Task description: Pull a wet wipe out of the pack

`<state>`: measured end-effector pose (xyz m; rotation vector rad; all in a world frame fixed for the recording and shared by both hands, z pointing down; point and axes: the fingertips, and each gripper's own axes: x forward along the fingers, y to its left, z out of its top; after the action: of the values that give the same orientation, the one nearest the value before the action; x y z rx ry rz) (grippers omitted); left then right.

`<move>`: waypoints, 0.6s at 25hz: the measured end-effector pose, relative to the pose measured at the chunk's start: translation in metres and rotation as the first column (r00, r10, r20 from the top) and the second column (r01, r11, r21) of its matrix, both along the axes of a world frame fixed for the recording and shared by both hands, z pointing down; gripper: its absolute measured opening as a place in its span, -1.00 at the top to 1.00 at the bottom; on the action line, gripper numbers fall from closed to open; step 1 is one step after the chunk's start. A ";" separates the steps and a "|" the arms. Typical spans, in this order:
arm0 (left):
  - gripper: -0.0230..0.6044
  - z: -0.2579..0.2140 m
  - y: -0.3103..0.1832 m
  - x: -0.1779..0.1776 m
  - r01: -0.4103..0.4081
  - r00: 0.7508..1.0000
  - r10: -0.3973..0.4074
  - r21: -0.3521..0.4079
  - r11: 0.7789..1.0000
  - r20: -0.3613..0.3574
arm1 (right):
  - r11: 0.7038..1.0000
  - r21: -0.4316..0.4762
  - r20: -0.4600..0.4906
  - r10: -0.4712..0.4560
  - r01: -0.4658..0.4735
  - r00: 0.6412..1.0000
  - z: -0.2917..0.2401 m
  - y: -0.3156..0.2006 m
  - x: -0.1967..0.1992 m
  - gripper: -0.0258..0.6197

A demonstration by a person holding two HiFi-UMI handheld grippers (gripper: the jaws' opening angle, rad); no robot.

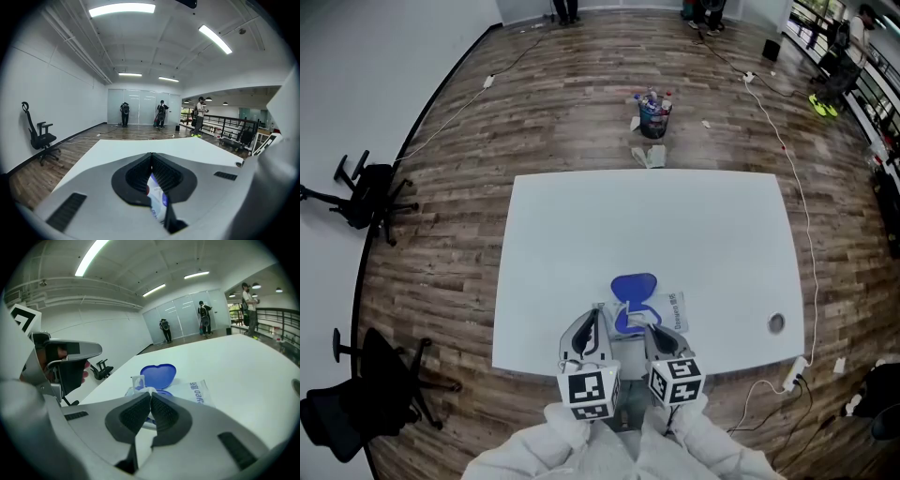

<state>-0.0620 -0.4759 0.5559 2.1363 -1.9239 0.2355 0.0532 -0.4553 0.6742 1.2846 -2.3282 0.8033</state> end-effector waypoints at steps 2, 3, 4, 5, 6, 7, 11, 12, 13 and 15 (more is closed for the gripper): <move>0.89 -0.002 -0.001 0.001 -0.004 1.000 0.004 0.004 1.000 0.003 | 1.000 0.003 0.000 0.000 0.000 1.000 -0.002 0.000 -0.001 0.88; 0.89 -0.003 0.000 0.001 -0.006 1.000 0.006 0.006 1.000 0.002 | 1.000 0.005 -0.002 -0.002 0.002 1.000 -0.003 0.000 -0.001 0.88; 0.89 -0.004 0.000 0.002 -0.009 1.000 0.009 0.008 1.000 0.001 | 1.000 0.008 -0.003 -0.004 0.004 1.000 -0.004 0.000 -0.002 0.88; 0.89 -0.005 0.000 0.002 -0.011 1.000 0.011 0.011 1.000 0.000 | 1.000 0.010 -0.004 -0.006 0.006 1.000 -0.004 0.001 -0.002 0.88; 0.89 -0.006 0.000 0.003 -0.013 1.000 0.013 0.014 1.000 0.000 | 1.000 0.012 -0.004 -0.007 0.008 1.000 -0.006 0.001 -0.003 0.88; 0.89 -0.008 -0.001 0.003 -0.015 1.000 0.015 0.017 1.000 0.000 | 1.000 0.015 -0.004 -0.009 0.009 1.000 -0.008 0.000 -0.003 0.88; 0.89 -0.014 -0.005 0.004 -0.016 1.000 0.016 0.031 0.999 0.004 | 1.000 0.025 0.011 -0.014 0.014 1.000 -0.016 -0.002 -0.006 0.89; 0.89 -0.016 -0.006 0.004 -0.017 1.000 0.016 0.036 0.999 0.009 | 1.000 0.026 0.017 -0.014 0.013 1.000 -0.017 -0.002 -0.007 0.88; 0.89 -0.017 -0.006 0.004 -0.018 1.000 0.018 0.041 0.999 0.014 | 1.000 0.027 0.021 -0.013 0.012 1.000 -0.018 -0.002 -0.008 0.89; 0.89 -0.020 -0.006 0.004 -0.021 1.000 0.021 0.047 0.999 0.015 | 0.999 0.031 0.026 -0.011 0.010 1.000 -0.021 -0.002 -0.010 0.88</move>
<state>-0.0576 -0.4821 0.5356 2.1913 -1.9340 0.2124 0.0436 -0.4571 0.6529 1.2808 -2.3746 0.7877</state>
